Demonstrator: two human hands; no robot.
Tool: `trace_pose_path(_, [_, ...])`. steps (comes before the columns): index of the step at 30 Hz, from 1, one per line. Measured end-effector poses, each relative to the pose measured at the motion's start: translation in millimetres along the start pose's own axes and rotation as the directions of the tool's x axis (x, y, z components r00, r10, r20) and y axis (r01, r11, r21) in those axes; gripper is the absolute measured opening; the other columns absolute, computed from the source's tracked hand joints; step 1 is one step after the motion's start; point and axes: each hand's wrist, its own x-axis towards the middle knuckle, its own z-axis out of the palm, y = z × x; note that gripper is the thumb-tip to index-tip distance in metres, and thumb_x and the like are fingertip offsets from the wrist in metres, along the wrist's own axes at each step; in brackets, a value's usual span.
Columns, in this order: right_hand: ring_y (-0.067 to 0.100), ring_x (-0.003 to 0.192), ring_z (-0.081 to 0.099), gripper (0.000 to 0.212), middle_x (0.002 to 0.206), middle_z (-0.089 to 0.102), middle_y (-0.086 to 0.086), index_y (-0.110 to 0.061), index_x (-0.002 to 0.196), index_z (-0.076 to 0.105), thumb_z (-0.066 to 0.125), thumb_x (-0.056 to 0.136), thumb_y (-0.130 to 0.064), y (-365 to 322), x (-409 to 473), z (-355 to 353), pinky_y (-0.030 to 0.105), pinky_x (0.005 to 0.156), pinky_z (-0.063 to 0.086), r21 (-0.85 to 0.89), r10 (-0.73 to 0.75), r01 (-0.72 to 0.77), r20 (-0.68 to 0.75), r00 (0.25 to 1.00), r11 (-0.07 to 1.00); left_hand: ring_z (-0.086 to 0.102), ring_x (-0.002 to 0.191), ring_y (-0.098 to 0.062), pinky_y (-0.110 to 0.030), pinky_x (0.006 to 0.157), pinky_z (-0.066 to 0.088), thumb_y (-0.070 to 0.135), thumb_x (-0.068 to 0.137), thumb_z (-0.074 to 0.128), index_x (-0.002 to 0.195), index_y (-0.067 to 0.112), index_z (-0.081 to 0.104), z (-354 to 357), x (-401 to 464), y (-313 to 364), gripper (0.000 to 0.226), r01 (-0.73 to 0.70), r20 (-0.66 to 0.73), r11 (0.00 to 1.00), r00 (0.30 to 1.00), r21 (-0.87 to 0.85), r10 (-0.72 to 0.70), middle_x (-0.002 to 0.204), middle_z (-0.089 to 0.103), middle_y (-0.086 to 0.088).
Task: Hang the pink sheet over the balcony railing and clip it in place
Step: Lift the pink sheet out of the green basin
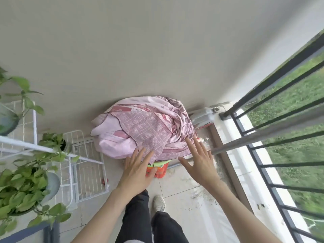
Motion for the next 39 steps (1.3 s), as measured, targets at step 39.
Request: trace_pose_path(39, [0.029,0.129,0.043,0.094,0.138,0.048,0.017,-0.003,0.136,0.042,0.006,0.084,-0.073,68,164,111,0.036,0.107,0.031,0.719,0.301,-0.371,0.62,0.724,-0.589,0.019,0.141,-0.02,-0.047,0.116,0.018,0.073,0.076,0.04,0.147,0.024,0.011,106,266,-2,0.091,0.207,0.467,0.883,0.884,-0.421,0.015,0.155,0.02,0.0])
